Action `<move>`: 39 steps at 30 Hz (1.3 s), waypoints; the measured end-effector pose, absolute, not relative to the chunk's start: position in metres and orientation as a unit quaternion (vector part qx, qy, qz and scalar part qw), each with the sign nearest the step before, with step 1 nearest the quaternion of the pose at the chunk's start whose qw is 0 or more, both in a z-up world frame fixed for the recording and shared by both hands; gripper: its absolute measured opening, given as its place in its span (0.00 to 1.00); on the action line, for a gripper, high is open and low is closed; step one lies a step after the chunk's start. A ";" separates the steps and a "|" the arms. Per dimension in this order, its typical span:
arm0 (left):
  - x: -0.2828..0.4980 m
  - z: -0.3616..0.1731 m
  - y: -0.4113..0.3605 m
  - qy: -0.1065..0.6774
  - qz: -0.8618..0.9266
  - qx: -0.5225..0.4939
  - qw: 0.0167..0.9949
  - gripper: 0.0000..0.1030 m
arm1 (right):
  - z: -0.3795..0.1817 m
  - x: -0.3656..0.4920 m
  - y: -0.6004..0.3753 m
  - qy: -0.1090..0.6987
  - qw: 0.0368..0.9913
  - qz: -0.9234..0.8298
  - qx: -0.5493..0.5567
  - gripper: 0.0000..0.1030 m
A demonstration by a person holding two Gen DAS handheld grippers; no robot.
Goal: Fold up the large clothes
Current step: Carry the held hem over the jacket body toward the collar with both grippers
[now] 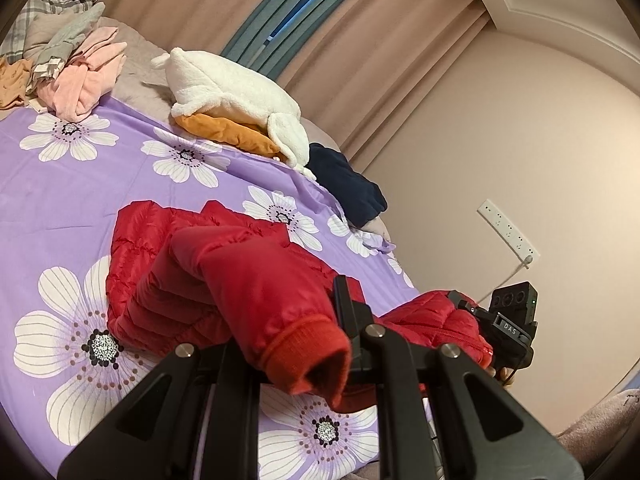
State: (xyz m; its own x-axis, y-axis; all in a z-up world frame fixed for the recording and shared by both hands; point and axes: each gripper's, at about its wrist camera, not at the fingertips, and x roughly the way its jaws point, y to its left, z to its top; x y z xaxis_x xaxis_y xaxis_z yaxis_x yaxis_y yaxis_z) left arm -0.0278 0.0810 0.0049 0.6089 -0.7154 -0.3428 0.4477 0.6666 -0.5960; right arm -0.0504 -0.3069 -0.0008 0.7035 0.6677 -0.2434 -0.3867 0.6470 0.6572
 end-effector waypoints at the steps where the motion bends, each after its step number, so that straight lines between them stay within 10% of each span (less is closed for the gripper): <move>1: -0.027 0.005 0.081 0.288 -0.335 -0.232 0.866 0.14 | -0.001 -0.048 -0.307 0.240 0.876 0.300 0.292 0.23; 39: 0.030 -0.013 0.076 0.307 -0.303 -0.232 0.872 0.15 | -0.017 -0.011 -0.318 0.258 0.884 0.260 0.290 0.23</move>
